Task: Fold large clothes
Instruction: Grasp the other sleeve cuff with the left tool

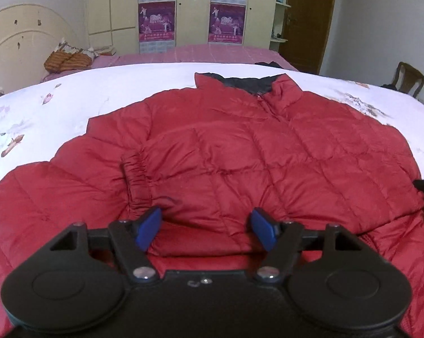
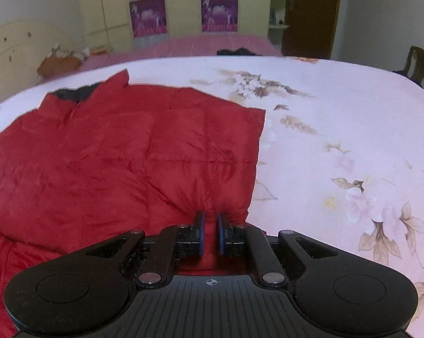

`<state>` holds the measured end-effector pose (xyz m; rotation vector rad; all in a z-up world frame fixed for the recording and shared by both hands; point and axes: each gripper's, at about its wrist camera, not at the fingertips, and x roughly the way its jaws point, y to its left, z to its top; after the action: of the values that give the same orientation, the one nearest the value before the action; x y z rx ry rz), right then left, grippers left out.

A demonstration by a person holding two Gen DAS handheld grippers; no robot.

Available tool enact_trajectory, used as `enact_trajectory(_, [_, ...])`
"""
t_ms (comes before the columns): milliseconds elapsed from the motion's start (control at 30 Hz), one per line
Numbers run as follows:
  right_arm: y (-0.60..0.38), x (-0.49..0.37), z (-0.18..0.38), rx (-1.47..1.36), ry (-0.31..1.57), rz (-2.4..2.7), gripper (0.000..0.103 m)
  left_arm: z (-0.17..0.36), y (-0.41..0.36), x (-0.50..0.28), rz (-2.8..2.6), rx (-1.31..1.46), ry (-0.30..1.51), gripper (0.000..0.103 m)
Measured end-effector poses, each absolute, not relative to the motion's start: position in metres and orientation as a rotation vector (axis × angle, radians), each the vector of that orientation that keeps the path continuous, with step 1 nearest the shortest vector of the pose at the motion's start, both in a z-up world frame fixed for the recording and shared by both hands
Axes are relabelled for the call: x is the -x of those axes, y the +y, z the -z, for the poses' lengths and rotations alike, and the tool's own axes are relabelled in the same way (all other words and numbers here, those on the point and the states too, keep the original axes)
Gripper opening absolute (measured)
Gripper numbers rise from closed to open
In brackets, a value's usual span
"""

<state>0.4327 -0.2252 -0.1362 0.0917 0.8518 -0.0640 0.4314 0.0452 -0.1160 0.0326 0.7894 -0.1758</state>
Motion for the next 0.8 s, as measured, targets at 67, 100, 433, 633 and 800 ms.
enact_trajectory(67, [-0.226,-0.431,0.128,-0.113,0.844,0.067,0.008,0.112,0.047,-0.43,0.17,-0.022,0.796,0.07])
enact_trajectory(100, [-0.227,-0.426,0.12,-0.135,0.814,0.058,0.008,0.108,0.048,-0.426,0.167,-0.014,0.791,0.072])
enact_trajectory(433, [-0.219,-0.365,0.083,-0.202,0.683,0.03,0.081,0.094,0.118,-0.348,-0.069,0.196,0.741,0.083])
enact_trajectory(633, [-0.204,-0.362,0.091,-0.222,0.734,-0.055,0.06,0.098,0.208,-0.269,-0.322,0.51,0.683,0.072])
enact_trajectory(800, [-0.192,-0.37,0.097,-0.21,0.753,-0.095,0.06,0.099,0.251,-0.211,-0.472,0.686,0.611,0.072])
